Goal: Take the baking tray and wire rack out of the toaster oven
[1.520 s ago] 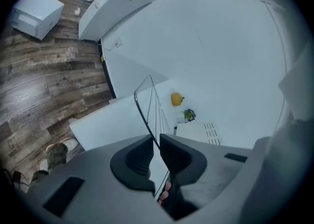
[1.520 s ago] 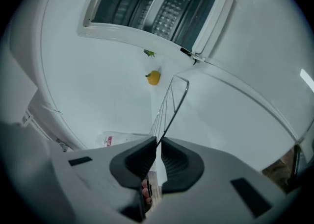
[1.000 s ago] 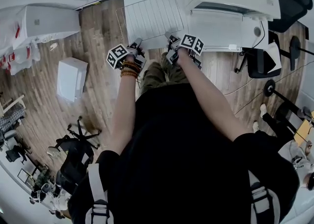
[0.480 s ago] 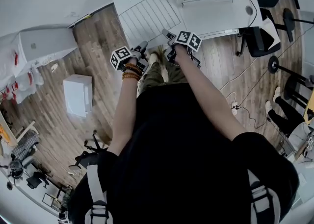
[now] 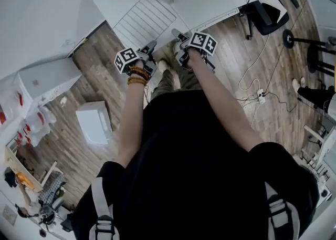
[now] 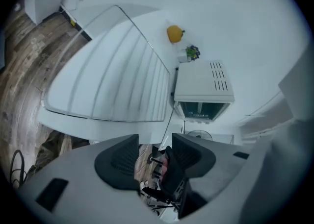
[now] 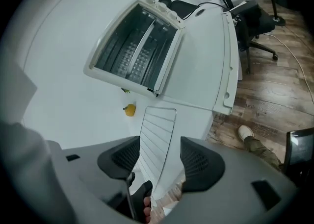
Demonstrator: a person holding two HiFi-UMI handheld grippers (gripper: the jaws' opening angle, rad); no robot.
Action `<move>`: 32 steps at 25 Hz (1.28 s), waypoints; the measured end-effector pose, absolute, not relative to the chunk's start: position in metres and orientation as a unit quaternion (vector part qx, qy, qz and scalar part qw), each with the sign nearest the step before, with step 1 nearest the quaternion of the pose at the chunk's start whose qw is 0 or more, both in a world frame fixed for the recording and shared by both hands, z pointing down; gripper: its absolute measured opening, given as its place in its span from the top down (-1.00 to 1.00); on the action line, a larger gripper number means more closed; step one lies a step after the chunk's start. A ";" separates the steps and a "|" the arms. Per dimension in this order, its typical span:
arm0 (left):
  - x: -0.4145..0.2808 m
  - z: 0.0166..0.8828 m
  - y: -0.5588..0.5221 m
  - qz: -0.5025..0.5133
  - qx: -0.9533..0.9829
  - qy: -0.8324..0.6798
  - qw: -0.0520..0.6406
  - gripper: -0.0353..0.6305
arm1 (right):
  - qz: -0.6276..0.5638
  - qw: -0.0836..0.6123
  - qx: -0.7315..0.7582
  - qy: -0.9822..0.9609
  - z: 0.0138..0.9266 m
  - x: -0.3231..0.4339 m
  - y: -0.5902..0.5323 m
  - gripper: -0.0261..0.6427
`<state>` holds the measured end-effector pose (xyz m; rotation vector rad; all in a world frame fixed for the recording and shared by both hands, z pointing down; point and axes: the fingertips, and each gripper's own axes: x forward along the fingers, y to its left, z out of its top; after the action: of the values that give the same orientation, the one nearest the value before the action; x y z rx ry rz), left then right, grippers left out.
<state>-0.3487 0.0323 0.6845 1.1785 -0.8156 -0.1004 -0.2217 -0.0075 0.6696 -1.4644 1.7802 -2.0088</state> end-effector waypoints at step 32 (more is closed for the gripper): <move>-0.108 0.547 -0.044 0.131 0.798 -0.548 0.215 0.81 | -0.165 -0.090 -0.471 0.862 0.512 -0.012 -0.045 0.78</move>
<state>-0.1077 -0.0441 0.5469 2.2132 -1.5195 0.3628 -0.0118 -0.0447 0.5125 -1.5716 2.8743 -0.5515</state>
